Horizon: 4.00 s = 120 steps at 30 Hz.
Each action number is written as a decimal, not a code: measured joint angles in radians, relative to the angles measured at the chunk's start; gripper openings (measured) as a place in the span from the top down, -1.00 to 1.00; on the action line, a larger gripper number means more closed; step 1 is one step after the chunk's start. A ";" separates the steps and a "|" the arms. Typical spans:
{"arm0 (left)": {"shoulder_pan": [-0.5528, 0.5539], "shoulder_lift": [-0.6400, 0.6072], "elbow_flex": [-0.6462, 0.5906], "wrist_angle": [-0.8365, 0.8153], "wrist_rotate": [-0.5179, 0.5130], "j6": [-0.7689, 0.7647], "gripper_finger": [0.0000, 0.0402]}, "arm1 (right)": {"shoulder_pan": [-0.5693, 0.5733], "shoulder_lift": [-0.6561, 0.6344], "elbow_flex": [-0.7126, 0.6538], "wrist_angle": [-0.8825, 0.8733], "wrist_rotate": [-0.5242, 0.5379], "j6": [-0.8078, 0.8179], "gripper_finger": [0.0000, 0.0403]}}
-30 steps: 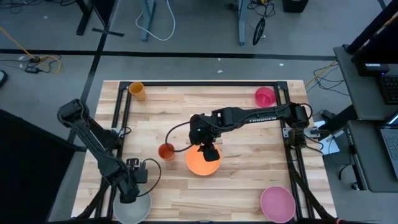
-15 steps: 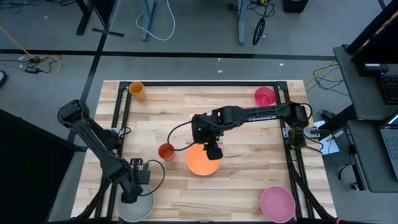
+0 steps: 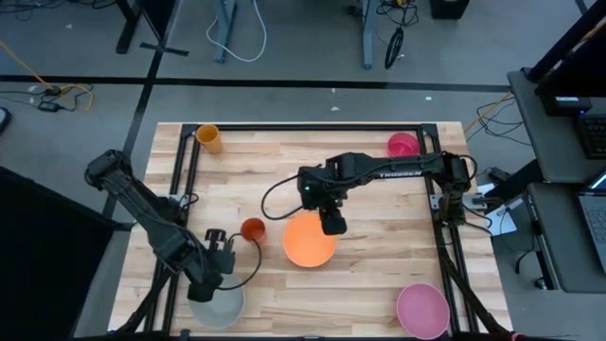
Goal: Nest bowls inside each other
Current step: Stack the gray bowl on top of the orange bowl
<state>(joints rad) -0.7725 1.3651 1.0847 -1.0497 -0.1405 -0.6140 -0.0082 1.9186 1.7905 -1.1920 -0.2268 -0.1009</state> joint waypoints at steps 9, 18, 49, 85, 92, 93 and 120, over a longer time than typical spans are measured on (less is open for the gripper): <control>0.083 -0.012 0.163 -0.063 -0.116 0.230 1.00 | 0.044 0.000 0.000 -0.074 0.000 0.041 0.37; 0.204 -0.010 0.207 -0.063 -0.131 0.416 1.00 | 0.131 -0.027 -0.001 -0.173 0.090 0.133 0.37; 0.696 0.004 0.295 0.278 0.118 1.012 1.00 | 0.512 -0.741 -0.427 -0.150 0.410 0.763 0.37; 0.789 0.533 0.570 0.242 0.340 1.118 0.76 | 0.909 -0.764 -0.653 0.007 0.626 1.147 0.37; 0.785 0.537 0.570 0.262 0.340 1.091 0.51 | 0.909 -0.763 -0.653 0.008 0.626 1.158 0.37; 0.783 0.537 0.570 0.260 0.340 1.091 0.48 | 0.909 -0.763 -0.653 0.008 0.626 1.159 0.37; 0.812 0.557 0.518 0.289 0.309 1.066 0.72 | 0.909 -0.738 -0.653 0.018 0.620 1.159 0.37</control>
<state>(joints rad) 0.0397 1.9224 1.6024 -0.7607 0.1684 0.4524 0.9009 1.1809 1.1374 -1.1736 0.3935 1.0584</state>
